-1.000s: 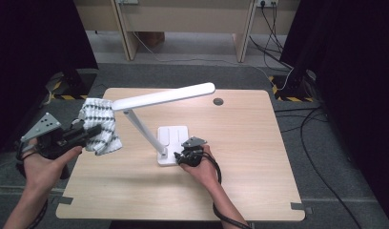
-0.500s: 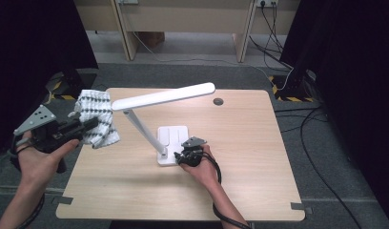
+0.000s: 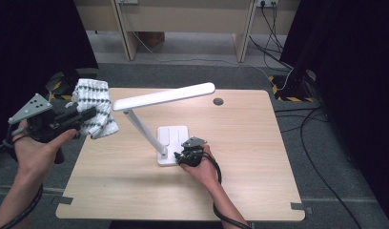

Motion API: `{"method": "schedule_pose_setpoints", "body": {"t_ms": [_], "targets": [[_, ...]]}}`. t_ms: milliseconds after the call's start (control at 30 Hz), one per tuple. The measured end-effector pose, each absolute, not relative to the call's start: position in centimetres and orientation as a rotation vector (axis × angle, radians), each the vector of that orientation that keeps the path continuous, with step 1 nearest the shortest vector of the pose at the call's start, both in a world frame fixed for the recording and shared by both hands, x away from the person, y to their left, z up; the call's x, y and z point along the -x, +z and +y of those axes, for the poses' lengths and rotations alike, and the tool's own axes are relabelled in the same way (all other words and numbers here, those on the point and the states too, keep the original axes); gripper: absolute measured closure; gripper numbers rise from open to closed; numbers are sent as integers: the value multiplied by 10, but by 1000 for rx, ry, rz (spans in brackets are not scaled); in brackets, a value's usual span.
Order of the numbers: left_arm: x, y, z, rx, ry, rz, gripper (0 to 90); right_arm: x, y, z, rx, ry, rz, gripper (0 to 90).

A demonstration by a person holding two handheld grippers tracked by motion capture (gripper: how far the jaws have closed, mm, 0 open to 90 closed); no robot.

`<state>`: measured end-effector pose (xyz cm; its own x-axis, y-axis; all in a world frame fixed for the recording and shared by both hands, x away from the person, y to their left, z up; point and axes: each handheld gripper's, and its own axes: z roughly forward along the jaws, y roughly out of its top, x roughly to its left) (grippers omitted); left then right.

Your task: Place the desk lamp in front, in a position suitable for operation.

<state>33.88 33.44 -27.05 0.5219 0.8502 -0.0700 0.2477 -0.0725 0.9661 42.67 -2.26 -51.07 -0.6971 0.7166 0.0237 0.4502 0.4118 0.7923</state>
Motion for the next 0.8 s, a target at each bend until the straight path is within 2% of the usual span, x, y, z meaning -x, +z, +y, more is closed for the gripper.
{"method": "schedule_pose_setpoints", "body": {"t_ms": [433,800], "targets": [[-348,-252,321,-1616,656,914,786,-427,-510,-22,-1006,1163,2360,502],[-363,-256,313,-1641,616,953,787,-427,-510,-22,-1007,1166,2361,503]]}}
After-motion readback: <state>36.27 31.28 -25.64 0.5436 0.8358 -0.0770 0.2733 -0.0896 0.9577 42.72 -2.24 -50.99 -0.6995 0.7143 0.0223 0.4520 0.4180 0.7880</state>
